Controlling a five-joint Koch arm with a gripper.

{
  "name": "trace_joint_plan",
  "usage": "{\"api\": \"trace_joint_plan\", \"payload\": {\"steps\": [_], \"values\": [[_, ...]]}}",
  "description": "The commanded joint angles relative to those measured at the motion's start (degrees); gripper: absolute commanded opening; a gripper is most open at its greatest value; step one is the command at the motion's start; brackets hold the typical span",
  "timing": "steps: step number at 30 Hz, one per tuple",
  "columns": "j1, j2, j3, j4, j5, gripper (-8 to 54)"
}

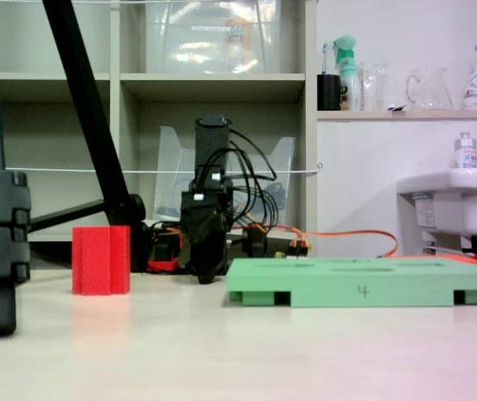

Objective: Put the cross columnar block into the corresponding hole

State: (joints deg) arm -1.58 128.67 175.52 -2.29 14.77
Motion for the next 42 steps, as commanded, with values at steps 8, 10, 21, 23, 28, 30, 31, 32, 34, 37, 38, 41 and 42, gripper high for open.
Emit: {"api": "trace_joint_plan", "payload": {"steps": [8,10,21,23,28,30,31,32,34,37,38,41,42], "values": [[1.67,4.48,-5.8,7.56,51.33,31.1],[2.9,4.48,-18.02,27.07,58.89,29.6],[8.26,-12.13,-71.63,77.34,67.06,36.8],[8.88,-20.04,-83.5,86.13,66.71,44.8],[13.27,-33.13,-98.88,92.29,65.39,52.2],[14.94,-38.94,-103.54,93.52,62.93,52.2],[15.47,-40.78,-104.85,93.52,62.05,52.2],[15.82,-42.54,-106.0,93.52,60.91,52.2],[16.17,-46.05,-108.02,93.6,58.71,52.2],[16.44,-50.01,-109.34,93.87,56.07,52.2],[16.52,-50.98,-109.42,93.87,55.46,52.2],[17.05,-52.91,-109.42,93.87,55.11,52.2],[17.4,-53.35,-109.42,93.87,55.11,52.2]]}}
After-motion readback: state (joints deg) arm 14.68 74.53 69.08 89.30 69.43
